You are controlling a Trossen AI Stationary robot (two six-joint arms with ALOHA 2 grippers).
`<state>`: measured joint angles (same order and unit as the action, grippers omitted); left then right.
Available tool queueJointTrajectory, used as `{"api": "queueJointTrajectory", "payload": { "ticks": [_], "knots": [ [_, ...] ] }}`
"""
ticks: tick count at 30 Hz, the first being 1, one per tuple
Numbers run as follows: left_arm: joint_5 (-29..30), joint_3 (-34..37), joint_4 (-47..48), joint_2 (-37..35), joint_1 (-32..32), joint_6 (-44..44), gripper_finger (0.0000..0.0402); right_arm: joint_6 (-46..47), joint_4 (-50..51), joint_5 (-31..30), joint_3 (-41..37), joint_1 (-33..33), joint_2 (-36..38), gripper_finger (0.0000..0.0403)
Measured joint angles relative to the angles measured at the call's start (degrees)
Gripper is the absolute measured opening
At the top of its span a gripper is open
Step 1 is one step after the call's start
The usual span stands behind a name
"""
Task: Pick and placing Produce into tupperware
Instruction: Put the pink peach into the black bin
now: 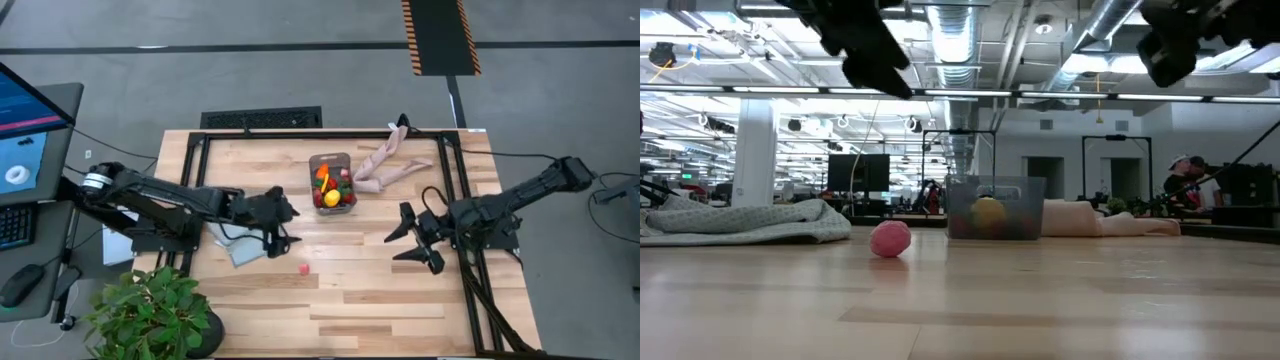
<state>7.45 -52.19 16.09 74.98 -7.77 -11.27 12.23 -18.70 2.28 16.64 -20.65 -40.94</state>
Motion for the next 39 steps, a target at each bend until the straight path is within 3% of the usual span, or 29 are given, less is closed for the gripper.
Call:
{"api": "queueJointTrajectory", "payload": {
  "ticks": [5, 15, 28, 39],
  "knots": [
    [-5.67, -0.01, -2.88, 7.99, -0.38, 0.12, 0.0339, -0.17, -2.97, -3.91, -1.99, -5.42, -0.75, 0.026],
    [-5.69, 0.03, -7.49, 20.17, -3.81, 0.36, 0.0327, -1.7, -6.23, -3.97, -2.99, -11.77, -0.27, 0.026],
    [-5.66, -0.04, -15.44, 26.98, -8.53, -1.97, 0.0316, -1.64, -5.79, -5.6, -2.99, -11.97, -0.32, 0.026],
    [-2.98, -0.01, -13.19, 28.47, -8.55, -5.34, 0.0315, -1.64, -5.75, -5.61, -2.98, -11.97, -0.32, 0.026]
  ]
}}
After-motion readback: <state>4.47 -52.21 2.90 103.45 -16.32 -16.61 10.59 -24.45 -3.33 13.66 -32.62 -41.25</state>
